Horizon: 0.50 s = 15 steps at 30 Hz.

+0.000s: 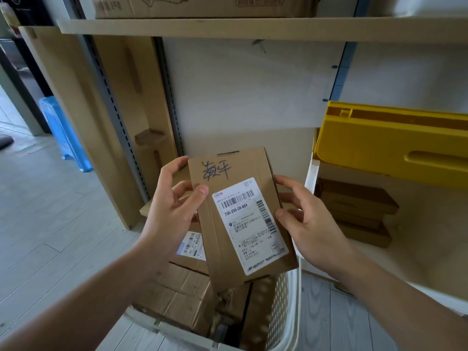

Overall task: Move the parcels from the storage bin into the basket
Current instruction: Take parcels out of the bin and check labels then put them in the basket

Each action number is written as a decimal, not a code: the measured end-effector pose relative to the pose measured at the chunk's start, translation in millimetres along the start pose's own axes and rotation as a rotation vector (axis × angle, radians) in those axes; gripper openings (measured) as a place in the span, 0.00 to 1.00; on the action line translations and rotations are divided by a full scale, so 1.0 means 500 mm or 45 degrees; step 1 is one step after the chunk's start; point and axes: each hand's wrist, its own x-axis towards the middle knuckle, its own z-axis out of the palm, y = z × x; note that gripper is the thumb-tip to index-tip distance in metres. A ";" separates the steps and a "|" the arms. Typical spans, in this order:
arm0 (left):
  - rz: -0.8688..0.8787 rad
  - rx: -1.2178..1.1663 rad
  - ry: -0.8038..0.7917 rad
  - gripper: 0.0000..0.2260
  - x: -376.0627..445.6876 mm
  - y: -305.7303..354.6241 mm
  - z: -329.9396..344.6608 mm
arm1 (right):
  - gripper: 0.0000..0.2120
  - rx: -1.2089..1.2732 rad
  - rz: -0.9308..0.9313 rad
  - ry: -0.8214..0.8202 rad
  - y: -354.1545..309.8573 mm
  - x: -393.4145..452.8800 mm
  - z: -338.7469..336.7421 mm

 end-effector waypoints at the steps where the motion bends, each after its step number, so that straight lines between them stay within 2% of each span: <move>1: -0.002 0.028 0.006 0.22 0.001 -0.001 -0.001 | 0.25 -0.028 0.008 -0.018 0.003 -0.001 0.001; 4: -0.009 0.147 0.032 0.22 0.003 -0.007 -0.003 | 0.25 -0.089 0.067 -0.094 0.015 -0.001 0.004; 10: -0.005 0.445 0.005 0.24 -0.002 -0.033 0.015 | 0.16 -0.227 0.195 -0.375 0.039 -0.011 0.022; 12: 0.019 0.539 -0.020 0.26 0.000 -0.045 0.024 | 0.15 -0.293 0.274 -0.423 0.045 -0.011 0.032; 15: 0.027 0.639 -0.071 0.27 0.007 -0.073 0.035 | 0.10 -0.220 0.447 -0.475 0.064 -0.006 0.050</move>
